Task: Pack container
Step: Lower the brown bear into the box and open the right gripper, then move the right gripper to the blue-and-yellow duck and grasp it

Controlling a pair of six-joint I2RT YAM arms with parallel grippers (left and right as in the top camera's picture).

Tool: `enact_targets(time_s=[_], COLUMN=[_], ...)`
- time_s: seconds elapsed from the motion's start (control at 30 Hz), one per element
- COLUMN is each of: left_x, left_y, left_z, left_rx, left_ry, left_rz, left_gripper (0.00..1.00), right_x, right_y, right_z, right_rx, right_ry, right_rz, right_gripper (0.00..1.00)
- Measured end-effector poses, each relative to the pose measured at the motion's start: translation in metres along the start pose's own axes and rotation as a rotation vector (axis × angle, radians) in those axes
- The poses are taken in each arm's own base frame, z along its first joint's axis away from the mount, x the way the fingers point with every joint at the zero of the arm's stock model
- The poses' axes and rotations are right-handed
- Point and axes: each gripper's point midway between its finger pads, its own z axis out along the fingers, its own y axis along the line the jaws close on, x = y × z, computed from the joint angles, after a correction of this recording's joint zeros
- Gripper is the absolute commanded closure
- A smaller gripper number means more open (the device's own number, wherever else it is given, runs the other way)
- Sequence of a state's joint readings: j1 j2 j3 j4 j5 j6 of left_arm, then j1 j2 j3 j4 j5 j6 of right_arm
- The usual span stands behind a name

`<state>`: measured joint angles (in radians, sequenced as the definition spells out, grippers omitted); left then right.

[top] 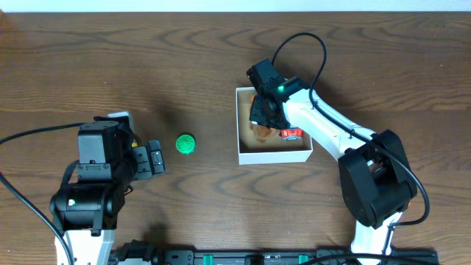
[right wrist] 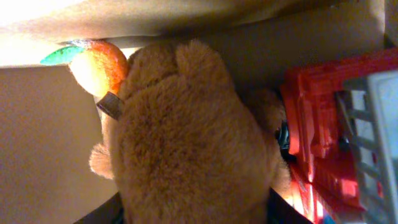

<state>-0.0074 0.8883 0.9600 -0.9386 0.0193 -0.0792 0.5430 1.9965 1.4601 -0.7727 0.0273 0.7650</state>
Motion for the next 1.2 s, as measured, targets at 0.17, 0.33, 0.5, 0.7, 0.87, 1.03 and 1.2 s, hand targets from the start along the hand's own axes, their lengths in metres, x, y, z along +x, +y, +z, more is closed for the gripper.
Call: enact_targets(time_s=[0.17, 0.33, 0.5, 0.7, 0.87, 1.03, 1.2], left_x=[0.000, 0.000, 0.000, 0.001, 0.002, 0.002, 0.002], left_y=[0.000, 0.000, 0.000, 0.000, 0.000, 0.000, 0.000], left_z=[0.000, 0.000, 0.000, 0.000, 0.000, 0.000, 0.000], left_rx=[0.000, 0.000, 0.000, 0.000, -0.001, -0.001, -0.001], left_ry=[0.000, 0.000, 0.000, 0.003, 0.009, 0.009, 0.008], left_rz=[0.000, 0.000, 0.000, 0.000, 0.000, 0.000, 0.000], left_gripper=[0.03, 0.02, 0.02, 0.02, 0.02, 0.02, 0.02], right_x=[0.000, -0.009, -0.038, -0.063, -0.066, -0.058, -0.038], right_y=[0.001, 0.009, 0.025, -0.009, -0.109, -0.184, -0.253], right_z=[-0.002, -0.026, -0.097, -0.206, -0.242, -0.245, -0.245], right_rx=[-0.004, -0.040, -0.134, -0.198, -0.030, 0.120, 0.247], right_ry=[-0.002, -0.046, -0.215, -0.414, -0.434, -0.378, -0.285], right_rz=[-0.041, -0.081, -0.132, -0.075, 0.103, 0.254, 0.443], right_gripper=[0.40, 0.26, 0.04, 0.01, 0.01, 0.01, 0.01])
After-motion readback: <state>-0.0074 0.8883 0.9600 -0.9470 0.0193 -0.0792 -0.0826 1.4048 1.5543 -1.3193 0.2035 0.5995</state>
